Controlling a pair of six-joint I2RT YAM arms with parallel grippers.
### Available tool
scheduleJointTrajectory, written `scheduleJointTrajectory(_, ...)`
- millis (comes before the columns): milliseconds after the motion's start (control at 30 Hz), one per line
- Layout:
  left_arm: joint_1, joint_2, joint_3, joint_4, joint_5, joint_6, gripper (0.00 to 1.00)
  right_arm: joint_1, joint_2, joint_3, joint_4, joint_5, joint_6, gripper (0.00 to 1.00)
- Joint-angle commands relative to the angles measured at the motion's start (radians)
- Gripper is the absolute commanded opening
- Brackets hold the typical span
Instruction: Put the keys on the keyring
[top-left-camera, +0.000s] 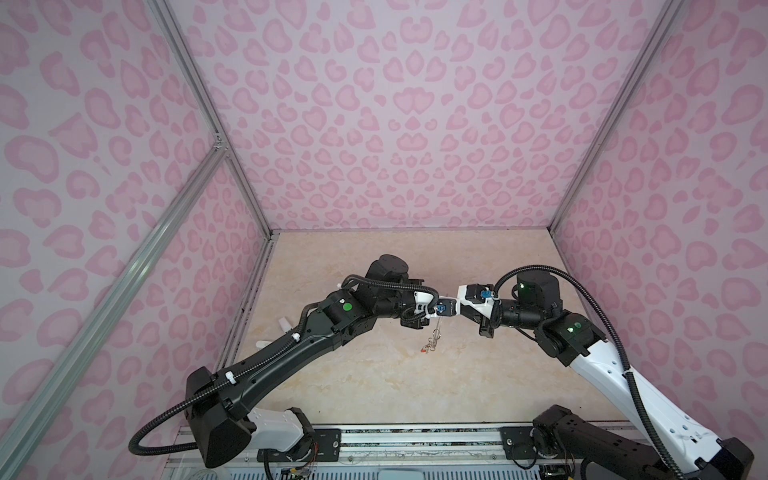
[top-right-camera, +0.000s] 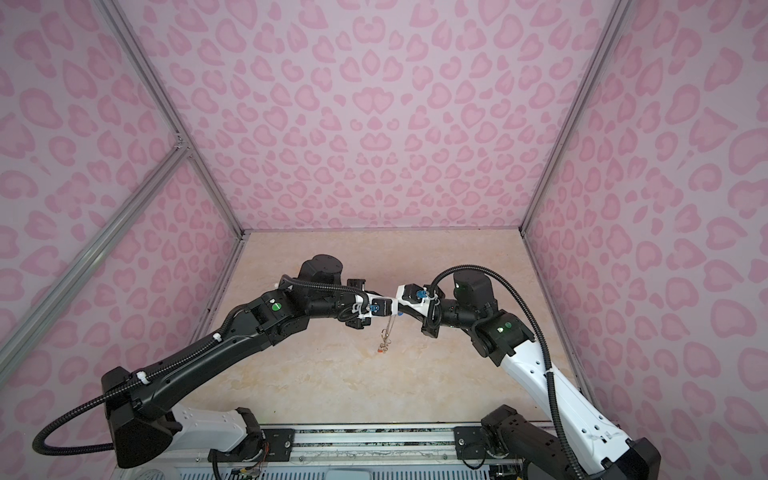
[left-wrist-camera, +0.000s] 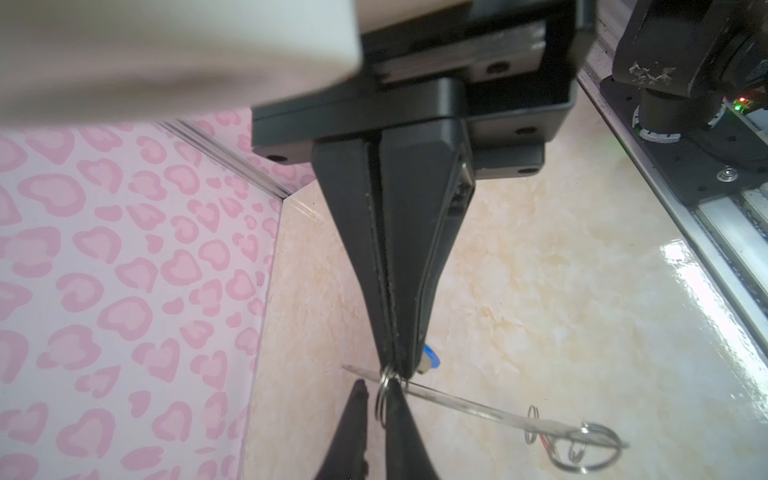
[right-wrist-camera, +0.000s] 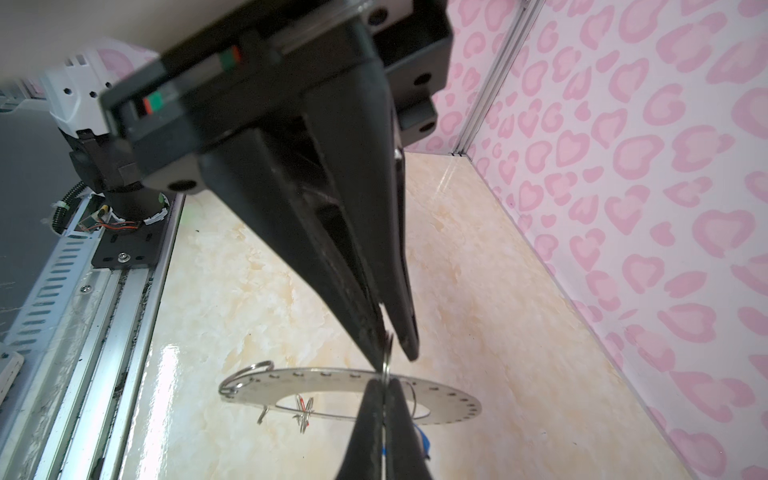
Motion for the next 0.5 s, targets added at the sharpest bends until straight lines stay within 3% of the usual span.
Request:
scheduleJointTrajectory(0, -0.001, 0.003, 0.009, -0.018, -0.003, 0.010, 0.13, 0.006, -0.003, 0.005, 0.019, -0.003, -0.006, 0.00)
scheduleJointTrajectory(267, -0.001, 0.001, 0.003, -0.029, 0.018, 0.004, 0.14, 0.019, -0.006, 0.004, 0.030, 0.004, -0.009, 0.00)
scheduleJointTrajectory(467, -0.001, 0.003, 0.005, -0.029, 0.034, -0.004, 0.03, 0.026, -0.014, 0.002, 0.034, 0.014, -0.016, 0.00)
